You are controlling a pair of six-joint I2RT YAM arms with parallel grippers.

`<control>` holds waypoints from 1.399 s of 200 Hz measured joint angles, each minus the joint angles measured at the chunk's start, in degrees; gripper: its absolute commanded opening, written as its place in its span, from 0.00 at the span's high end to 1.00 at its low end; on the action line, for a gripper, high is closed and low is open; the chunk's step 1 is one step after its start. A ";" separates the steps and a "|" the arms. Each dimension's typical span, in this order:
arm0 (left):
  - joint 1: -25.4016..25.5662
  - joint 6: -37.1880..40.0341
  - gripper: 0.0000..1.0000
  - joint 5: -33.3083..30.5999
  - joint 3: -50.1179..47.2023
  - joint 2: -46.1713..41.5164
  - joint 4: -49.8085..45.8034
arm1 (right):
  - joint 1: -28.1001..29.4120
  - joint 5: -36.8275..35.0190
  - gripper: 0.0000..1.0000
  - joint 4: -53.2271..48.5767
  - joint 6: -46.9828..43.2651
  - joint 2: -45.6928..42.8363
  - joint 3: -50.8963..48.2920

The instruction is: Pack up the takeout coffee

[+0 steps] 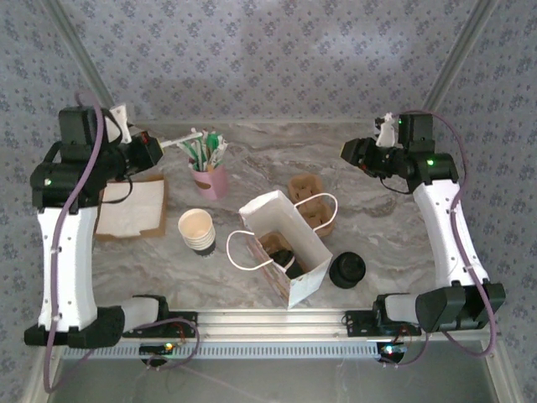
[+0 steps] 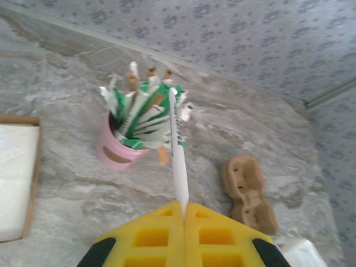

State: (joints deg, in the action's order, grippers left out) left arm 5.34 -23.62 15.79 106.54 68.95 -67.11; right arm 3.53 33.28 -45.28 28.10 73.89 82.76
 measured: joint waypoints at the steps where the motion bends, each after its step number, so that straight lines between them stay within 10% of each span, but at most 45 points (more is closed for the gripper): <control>1: 0.00 0.00 0.96 0.15 0.04 -0.11 -0.04 | 0.00 0.00 0.56 0.00 0.00 -0.02 0.00; 159: 4.00 -5.03 1.00 29.83 -6.45 -11.56 -0.11 | 0.17 -0.94 0.55 -3.50 0.00 -5.79 -0.68; 280: 16.00 -1.81 1.00 22.45 -11.52 -9.49 -7.28 | 0.15 -0.87 0.55 -3.72 -0.04 -6.78 -3.28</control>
State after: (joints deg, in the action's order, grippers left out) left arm 21.34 -25.43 38.24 95.02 59.46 -74.39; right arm 3.68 32.40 -48.99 28.05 67.11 79.48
